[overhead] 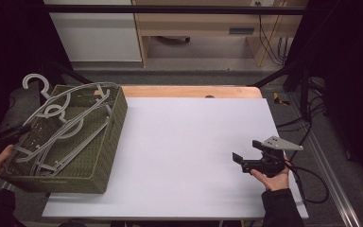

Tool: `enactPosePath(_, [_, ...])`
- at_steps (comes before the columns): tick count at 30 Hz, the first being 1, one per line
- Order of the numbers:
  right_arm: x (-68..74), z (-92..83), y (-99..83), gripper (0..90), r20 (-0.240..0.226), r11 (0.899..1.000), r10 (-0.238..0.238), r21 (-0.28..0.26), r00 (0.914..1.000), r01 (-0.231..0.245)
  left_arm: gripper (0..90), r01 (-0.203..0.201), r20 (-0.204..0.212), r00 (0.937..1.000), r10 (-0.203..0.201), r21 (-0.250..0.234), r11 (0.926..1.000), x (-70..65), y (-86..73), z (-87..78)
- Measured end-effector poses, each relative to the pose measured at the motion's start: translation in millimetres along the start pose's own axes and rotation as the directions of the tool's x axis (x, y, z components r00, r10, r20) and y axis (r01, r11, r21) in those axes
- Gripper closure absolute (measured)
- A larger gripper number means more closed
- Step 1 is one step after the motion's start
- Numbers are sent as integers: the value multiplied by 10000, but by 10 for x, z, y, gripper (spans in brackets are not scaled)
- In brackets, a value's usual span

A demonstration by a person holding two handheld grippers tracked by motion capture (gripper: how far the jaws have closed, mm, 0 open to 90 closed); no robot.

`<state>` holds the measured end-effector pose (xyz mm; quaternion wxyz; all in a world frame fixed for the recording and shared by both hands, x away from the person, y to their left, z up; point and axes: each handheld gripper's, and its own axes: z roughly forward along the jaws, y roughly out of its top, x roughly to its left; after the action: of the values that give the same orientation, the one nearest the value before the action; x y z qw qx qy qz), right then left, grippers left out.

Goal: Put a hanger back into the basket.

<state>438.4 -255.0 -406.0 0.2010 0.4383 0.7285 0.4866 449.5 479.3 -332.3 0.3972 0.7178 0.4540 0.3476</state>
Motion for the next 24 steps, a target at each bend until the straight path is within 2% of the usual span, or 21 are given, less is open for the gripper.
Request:
enactPosePath(4, [3,12,-3,45,10,10000,-11,68,10000,11,817,-171,-155,9997,176,344,9993,-25,-25,67])
enactPosePath(13, [12,26,-8,40,11,9999,-6,151,10000,6,816,-494,-188,9985,516,1032,9934,-146,-63,273])
enactPosePath(19, [11,23,-9,40,-29,9998,-31,178,10000,32,817,43,-236,9997,-15,1195,9928,-157,-136,331])
enactPosePath(22, [13,28,-9,40,-38,9998,-69,177,10000,70,816,157,-212,9997,-128,1388,9902,-160,-146,348])
enactPosePath(24, [20,30,-9,40,-37,9998,-14,189,10000,15,816,36,-320,9995,20,1732,9849,-174,-131,360])
